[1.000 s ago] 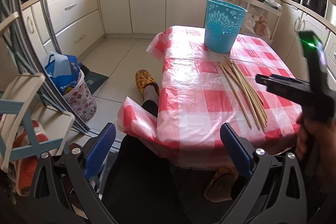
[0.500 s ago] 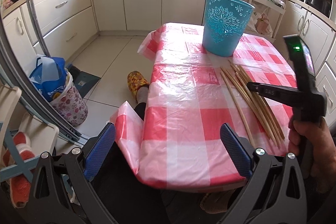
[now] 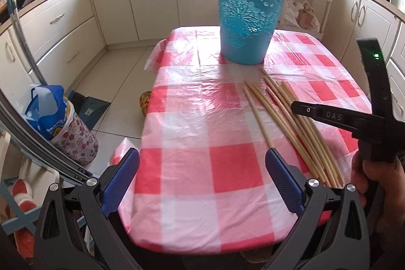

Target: Organize utensils

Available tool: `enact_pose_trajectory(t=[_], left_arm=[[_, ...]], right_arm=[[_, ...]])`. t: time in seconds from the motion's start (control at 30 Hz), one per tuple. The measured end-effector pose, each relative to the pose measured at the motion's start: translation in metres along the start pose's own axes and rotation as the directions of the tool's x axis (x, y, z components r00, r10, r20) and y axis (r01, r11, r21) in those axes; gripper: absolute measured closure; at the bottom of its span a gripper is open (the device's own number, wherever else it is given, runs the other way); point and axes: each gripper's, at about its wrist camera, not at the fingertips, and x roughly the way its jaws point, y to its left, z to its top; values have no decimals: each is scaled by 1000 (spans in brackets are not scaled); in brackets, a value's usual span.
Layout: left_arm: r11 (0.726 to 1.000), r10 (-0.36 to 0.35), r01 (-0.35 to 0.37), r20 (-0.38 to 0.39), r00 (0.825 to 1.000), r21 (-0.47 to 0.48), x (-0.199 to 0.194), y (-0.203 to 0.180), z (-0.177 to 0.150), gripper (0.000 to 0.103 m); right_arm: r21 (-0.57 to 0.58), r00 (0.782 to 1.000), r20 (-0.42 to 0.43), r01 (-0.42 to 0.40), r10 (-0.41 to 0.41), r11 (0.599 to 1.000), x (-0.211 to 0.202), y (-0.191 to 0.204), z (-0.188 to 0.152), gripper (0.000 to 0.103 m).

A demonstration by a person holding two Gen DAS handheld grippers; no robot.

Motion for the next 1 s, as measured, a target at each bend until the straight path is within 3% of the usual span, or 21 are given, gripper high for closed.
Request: enact_pose_trajectory(t=[0.1,0.23,0.8,0.93,1.0], left_arm=[[1000,7,-7,-9,1000,9,12,-8,7,7],[1000,18,-18,-46,999,7,35,-15,20,7],[999,13,-7,-127,992,46,97,-50,47,9],[997,-37,45,-117,992,66,104,-52,45,32],[992,-69,78,-101,992,97,103,-53,46,52]], right_arm=[[-23,1000,5,1,-1,1000,-2,2,-1,85],[-44,1000,10,-1,1,999,-3,5,-2,94],[-51,998,22,54,-53,997,0,-1,6,94],[-42,997,55,48,-46,998,-8,-4,6,98],[-40,996,65,56,-53,998,-11,-5,7,98]])
